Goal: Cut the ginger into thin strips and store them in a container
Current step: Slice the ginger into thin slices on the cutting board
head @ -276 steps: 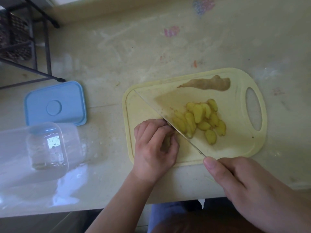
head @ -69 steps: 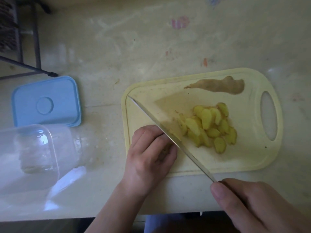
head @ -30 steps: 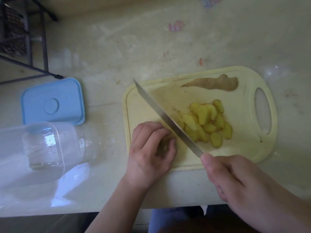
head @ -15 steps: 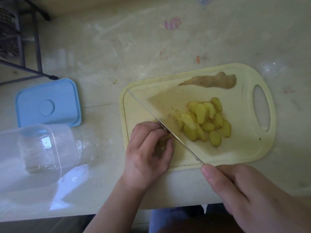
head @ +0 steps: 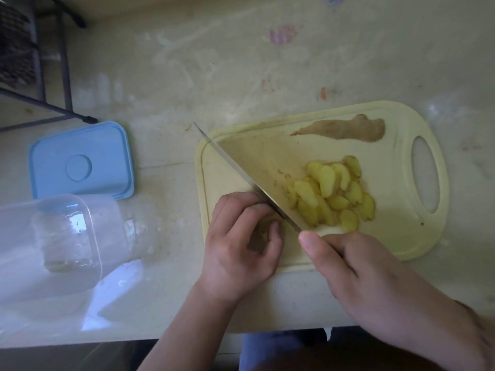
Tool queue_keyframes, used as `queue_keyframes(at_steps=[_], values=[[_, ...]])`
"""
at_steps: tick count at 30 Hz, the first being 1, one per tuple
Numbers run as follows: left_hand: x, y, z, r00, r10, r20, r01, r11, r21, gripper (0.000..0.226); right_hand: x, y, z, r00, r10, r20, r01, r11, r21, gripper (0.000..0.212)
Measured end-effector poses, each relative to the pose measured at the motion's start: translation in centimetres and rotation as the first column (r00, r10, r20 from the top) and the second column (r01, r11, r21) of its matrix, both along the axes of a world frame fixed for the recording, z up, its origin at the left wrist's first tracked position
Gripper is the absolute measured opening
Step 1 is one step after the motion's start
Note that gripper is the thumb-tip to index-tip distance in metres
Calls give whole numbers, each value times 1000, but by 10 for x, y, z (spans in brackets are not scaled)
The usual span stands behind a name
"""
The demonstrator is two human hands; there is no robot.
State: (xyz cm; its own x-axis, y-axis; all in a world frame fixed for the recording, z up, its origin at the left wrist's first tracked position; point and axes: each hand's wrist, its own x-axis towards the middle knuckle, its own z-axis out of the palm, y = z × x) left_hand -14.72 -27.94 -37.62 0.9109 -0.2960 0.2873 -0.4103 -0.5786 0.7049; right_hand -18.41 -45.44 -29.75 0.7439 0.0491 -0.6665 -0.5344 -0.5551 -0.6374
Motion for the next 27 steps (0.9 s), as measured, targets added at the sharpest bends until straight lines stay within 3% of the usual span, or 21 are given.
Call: queue_keyframes(at_steps=[10, 23, 25, 27], values=[[-1, 0, -1, 998, 43, 46, -44, 999, 22, 9, -18, -8, 22, 997, 30, -72, -34, 998, -54, 97], [1, 0, 0, 999, 20, 28, -20, 1000, 16, 7, -16, -6, 25, 991, 3, -130, -16, 995, -103, 108], [1, 1, 1, 1000, 11, 20, -11, 1000, 4, 7, -11, -4, 21, 989, 9, -145, -22, 995, -94, 105], [2, 0, 1, 1000, -5, 13, 5, 1000, -9, 7, -7, -2, 12, 992, 20, -126, -27, 998, -55, 86]])
